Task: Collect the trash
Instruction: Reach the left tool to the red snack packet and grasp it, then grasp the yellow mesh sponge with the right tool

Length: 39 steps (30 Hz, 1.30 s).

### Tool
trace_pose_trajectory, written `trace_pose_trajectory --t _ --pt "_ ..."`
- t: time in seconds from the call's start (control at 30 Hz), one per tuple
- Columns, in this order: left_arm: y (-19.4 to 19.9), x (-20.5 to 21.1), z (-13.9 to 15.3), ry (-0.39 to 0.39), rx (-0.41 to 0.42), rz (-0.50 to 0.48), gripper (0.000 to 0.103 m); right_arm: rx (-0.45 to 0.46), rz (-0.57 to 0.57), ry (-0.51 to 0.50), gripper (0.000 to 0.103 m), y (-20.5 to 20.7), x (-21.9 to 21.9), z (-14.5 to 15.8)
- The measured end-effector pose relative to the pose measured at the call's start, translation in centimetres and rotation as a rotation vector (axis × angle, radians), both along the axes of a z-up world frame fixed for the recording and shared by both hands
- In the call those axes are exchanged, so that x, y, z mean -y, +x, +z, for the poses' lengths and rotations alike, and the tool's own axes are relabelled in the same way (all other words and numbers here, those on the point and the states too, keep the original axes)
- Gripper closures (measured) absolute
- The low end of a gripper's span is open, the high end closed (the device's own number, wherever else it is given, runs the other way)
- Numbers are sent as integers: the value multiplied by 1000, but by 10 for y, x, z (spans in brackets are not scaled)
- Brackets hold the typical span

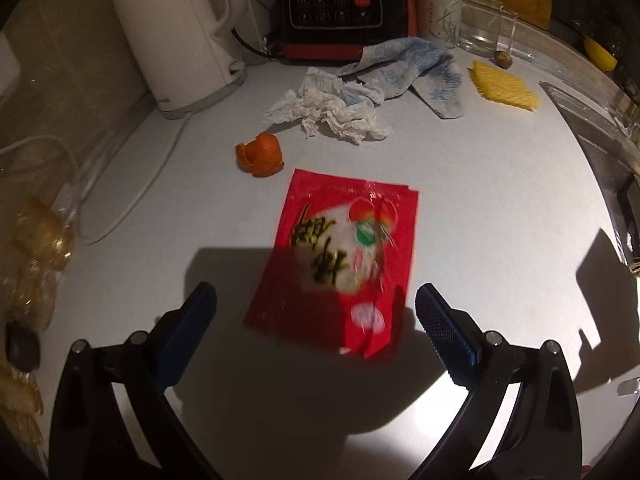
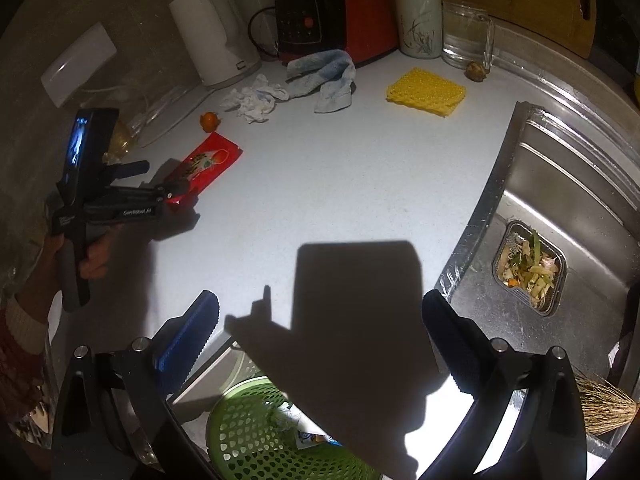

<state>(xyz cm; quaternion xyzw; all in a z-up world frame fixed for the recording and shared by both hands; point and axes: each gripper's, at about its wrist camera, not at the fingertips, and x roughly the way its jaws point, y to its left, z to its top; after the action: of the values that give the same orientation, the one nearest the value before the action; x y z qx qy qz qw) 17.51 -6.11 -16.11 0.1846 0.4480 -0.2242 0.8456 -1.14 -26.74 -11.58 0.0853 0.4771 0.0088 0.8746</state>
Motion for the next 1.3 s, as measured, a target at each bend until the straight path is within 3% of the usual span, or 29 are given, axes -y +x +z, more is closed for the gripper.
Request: trace_pose_trajectory --t 0.3,0.6,0.7,0.8,0.87,1.0,1.03,1.13,1.3 --pt "32 11 -16 8 -46 -50 8 -42 -5 19 2 20 7 -14" --pt "42 4 -22 -82 -124 -28 8 -59 -1 26 2 26 9 -19" --pt "40 1 -22 -92 -108 -27 9 -62 0 21 2 26 7 -19" --pt "36 1 -19 -102 -93 -49 25 -65 -1 20 2 26 7 -20" --pt "33 3 -14 -102 -96 -65 50 -68 0 19 2 25 7 -20" --pt "26 13 -10 -77 -72 -98 66 -71 8 13 2 25 5 -20" --pt "24 14 -10 -77 -73 -106 76 -71 9 12 2 25 4 -20" --pt "20 19 -8 -65 -65 -107 84 -66 15 8 2 24 3 -18" --pt "10 24 0 -67 -67 -91 85 -46 10 3 2 27 7 -15"
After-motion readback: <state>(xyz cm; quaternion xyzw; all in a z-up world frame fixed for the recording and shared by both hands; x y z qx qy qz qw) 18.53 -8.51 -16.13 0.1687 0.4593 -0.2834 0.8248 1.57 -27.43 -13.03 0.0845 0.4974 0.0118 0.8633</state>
